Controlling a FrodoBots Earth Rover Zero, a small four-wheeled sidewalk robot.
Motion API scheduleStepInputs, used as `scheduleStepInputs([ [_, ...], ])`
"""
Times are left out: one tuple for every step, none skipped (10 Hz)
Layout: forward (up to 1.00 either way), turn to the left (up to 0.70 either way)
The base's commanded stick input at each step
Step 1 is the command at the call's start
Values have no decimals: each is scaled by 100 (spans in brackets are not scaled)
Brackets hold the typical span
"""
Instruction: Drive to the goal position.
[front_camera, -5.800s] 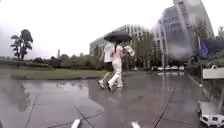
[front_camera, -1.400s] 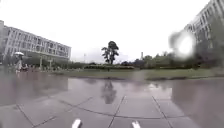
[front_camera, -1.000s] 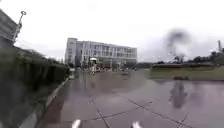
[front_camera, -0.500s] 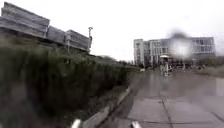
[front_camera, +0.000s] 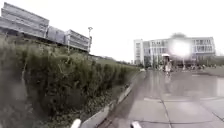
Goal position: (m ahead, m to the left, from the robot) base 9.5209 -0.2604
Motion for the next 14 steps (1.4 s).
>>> scheduleStepInputs([
  [4,-39],
  [4,-70],
  [4,-70],
  [4,-70],
  [4,-36],
  [4,0],
  [4,0],
  [4,0],
  [4,0],
  [4,0],
  [4,0],
  [4,0],
  [4,0],
  [4,0],
])
